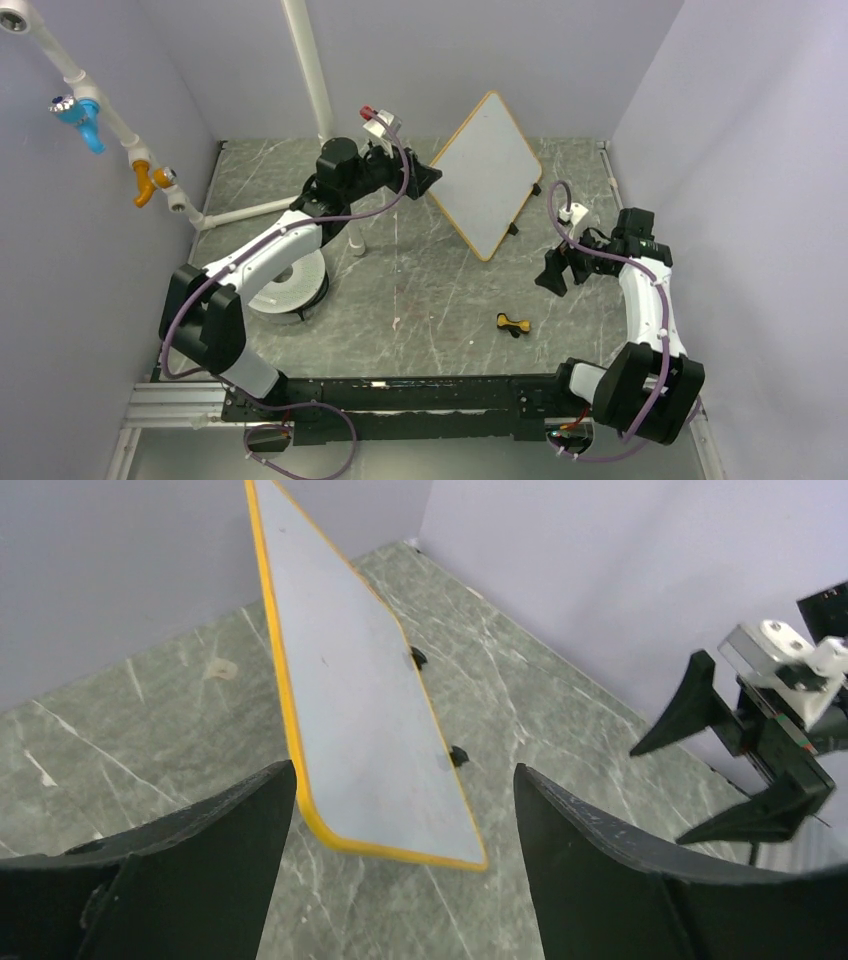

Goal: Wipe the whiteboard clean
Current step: Reset both arms

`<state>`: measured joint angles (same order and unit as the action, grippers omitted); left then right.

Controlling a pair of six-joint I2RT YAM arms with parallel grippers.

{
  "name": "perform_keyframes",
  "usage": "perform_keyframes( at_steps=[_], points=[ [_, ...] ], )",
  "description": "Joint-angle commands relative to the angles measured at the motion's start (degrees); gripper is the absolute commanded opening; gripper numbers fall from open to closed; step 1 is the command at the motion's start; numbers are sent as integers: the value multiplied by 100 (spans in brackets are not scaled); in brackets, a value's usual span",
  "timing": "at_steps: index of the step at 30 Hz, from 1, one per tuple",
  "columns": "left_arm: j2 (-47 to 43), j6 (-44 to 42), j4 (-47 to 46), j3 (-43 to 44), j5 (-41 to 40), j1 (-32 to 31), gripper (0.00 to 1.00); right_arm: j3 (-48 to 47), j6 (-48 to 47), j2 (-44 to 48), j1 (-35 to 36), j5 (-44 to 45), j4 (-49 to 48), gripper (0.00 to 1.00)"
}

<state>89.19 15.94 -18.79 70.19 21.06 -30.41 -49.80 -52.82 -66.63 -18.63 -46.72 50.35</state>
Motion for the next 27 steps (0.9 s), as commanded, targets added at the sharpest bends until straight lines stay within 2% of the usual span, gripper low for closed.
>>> perform_keyframes(
  at_steps=[1, 4, 7, 10, 11, 14, 18, 22, 27],
  points=[
    [-497, 167, 567, 24, 439, -127, 84, -440, 594, 359, -75, -75, -425, 100],
    [-1022, 113, 796, -281, 553, -360, 86, -796, 1362, 518, -103, -82, -697, 100],
    [-1731, -158, 1276, -558, 281, -665, 87, -1029, 2379, 700, -136, 131, -1204, 100],
    [-2391, -265, 1612, -914, -54, -816, 99, -1404, 3366, 723, -138, 656, -1537, 100],
    [-2630, -271, 1684, -1059, -114, -828, 99, -1549, 3632, 715, -140, 843, -1547, 100],
    [-3343, -271, 1852, -1473, -218, -838, 99, -1777, 4047, 810, -144, 1211, -1616, 100],
    [-4205, -108, 1865, -1911, -389, -833, 100, -1924, 4391, 1118, -145, 1279, -1715, 100],
    [-4928, 173, 2066, -2311, -835, -830, 99, -1992, 5190, 1288, -142, 1766, -1890, 100],
    [-5536, 145, 2306, -2707, -1143, -831, 99, -1892, 5219, 1481, -141, 1682, -1807, 100]
  ],
)
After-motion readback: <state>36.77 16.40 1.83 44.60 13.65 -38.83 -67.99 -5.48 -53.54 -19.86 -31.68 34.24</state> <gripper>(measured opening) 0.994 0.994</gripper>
